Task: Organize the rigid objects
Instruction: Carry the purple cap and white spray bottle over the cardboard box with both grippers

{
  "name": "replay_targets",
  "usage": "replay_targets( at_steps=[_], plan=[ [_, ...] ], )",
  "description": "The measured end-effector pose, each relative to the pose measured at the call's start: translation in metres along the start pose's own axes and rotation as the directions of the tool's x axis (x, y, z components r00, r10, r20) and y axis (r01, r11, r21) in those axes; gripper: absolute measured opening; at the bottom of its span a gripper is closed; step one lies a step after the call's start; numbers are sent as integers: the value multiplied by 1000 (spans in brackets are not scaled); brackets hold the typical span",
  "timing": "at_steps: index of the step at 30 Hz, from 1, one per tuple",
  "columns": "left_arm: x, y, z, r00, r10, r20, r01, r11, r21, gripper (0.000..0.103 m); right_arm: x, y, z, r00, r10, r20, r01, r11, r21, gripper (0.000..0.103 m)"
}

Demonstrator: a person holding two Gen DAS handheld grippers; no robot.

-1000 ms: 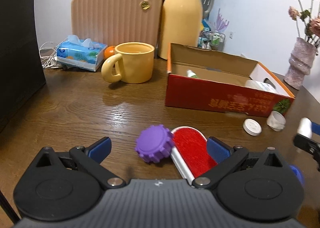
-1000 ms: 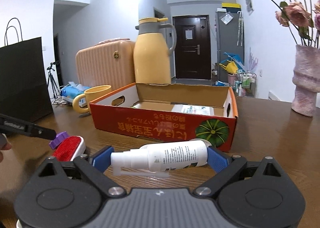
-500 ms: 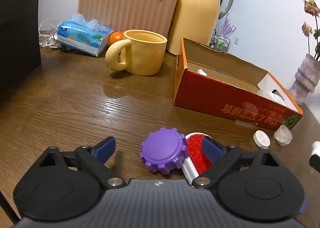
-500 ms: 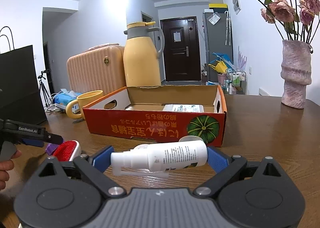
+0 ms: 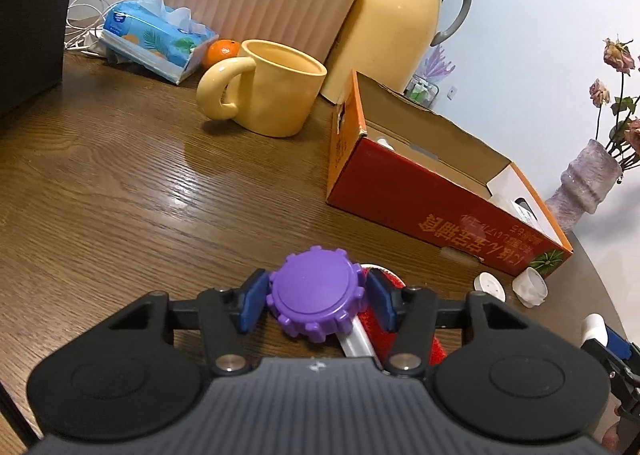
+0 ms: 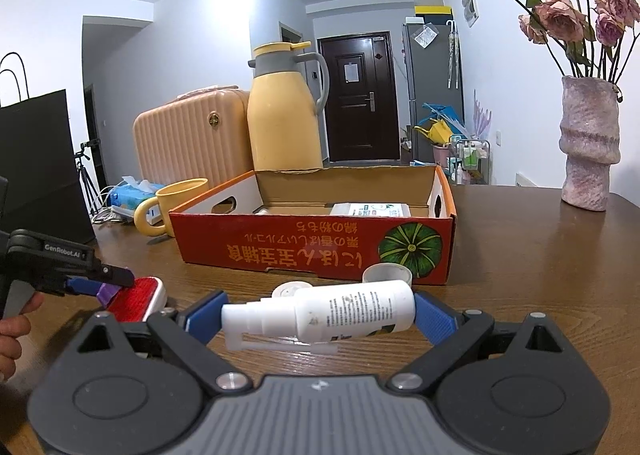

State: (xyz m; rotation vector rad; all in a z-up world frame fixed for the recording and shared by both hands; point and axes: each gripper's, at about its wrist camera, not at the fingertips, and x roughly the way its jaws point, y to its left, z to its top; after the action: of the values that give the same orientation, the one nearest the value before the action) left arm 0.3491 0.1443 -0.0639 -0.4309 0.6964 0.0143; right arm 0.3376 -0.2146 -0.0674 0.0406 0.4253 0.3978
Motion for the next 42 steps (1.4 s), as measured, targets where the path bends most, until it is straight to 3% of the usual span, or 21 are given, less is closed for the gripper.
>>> replay_targets(
  at_steps=[24, 42],
  plan=[
    [-43, -46, -16, 986, 36, 160, -66, 980, 190, 55, -8, 5, 4, 1000, -5, 27, 5, 1000, 9, 98],
    [-54, -100, 3, 963, -1, 269, -74, 960, 269, 55, -3, 15, 50, 994, -17, 107, 18, 1000, -13, 98]
  ],
)
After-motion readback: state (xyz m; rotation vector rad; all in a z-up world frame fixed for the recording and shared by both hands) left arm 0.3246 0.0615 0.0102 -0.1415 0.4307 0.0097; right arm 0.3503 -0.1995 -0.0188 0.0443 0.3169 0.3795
